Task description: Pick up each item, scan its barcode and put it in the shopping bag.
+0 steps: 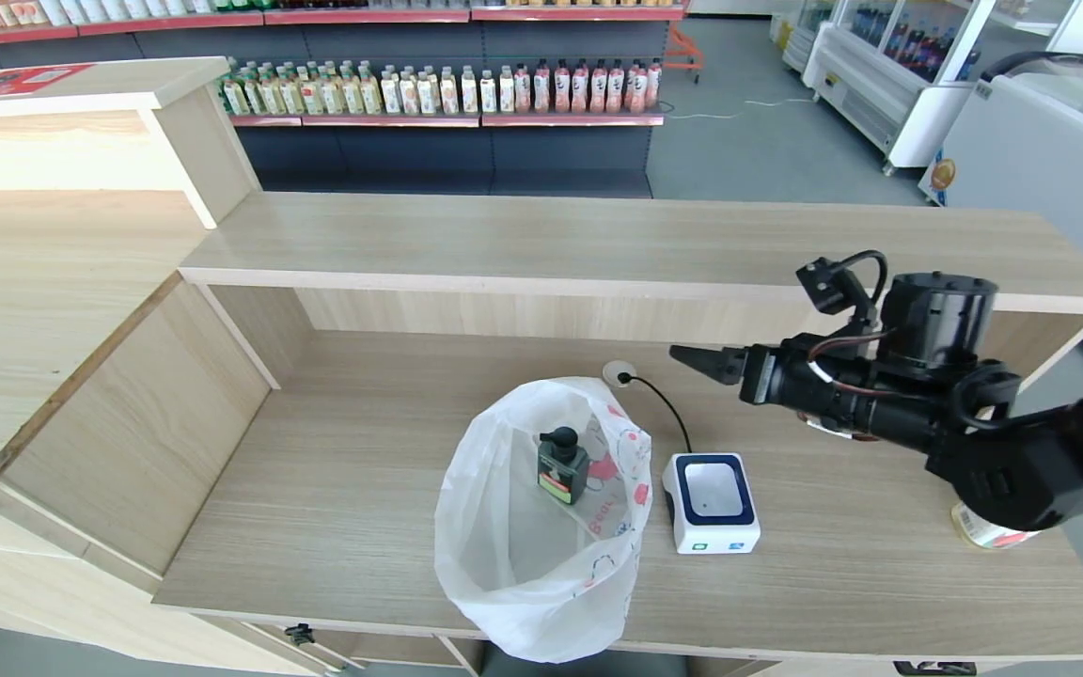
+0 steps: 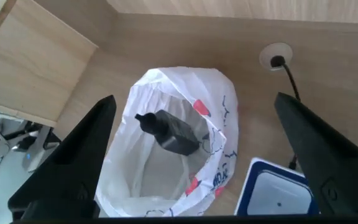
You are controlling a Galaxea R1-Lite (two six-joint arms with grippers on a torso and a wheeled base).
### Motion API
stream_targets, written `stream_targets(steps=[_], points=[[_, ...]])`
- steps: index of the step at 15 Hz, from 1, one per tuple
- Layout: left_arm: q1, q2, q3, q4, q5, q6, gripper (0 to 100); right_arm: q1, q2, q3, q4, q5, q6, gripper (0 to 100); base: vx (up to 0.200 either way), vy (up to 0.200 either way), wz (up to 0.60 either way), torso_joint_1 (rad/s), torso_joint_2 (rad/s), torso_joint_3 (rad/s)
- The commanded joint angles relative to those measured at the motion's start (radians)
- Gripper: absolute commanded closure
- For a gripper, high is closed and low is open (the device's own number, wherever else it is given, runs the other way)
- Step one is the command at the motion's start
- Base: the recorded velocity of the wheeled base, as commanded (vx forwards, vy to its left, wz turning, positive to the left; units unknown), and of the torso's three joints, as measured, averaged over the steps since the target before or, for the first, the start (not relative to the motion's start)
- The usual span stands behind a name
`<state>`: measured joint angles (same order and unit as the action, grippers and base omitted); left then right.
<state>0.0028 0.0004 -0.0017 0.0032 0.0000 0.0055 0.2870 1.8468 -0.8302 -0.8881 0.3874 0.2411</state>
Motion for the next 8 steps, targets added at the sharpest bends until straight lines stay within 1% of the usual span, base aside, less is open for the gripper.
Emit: stream_targets(steps=[1,2,4,8], points=[[0.000,0.000,0.000,0.000,0.000,0.001,0,-0.134,-0.253,0.125,0.118,0.001,-0.014,0,0.000,-0.200,0.00,-0.002,0.00,0.002],[0.000,0.000,0.000,0.000,0.000,0.001,0,-0.164,-0.322,0.141,0.196,0.001,-0.014,0,0.000,-0.200,0.00,0.002,0.00,0.007],[0.000,0.000,0.000,0.000,0.000,0.001,0,-0.201,-0.391,0.163,0.274,0.001,-0.013,0,0.000,-0.200,0.00,0.002,0.00,0.002],[0.000,0.000,0.000,0.000,0.002,0.001,0,-0.233,-0.460,0.253,0.284,-0.002,-0.016,0,0.000,-0.200,0.00,-0.001,0.00,0.000]])
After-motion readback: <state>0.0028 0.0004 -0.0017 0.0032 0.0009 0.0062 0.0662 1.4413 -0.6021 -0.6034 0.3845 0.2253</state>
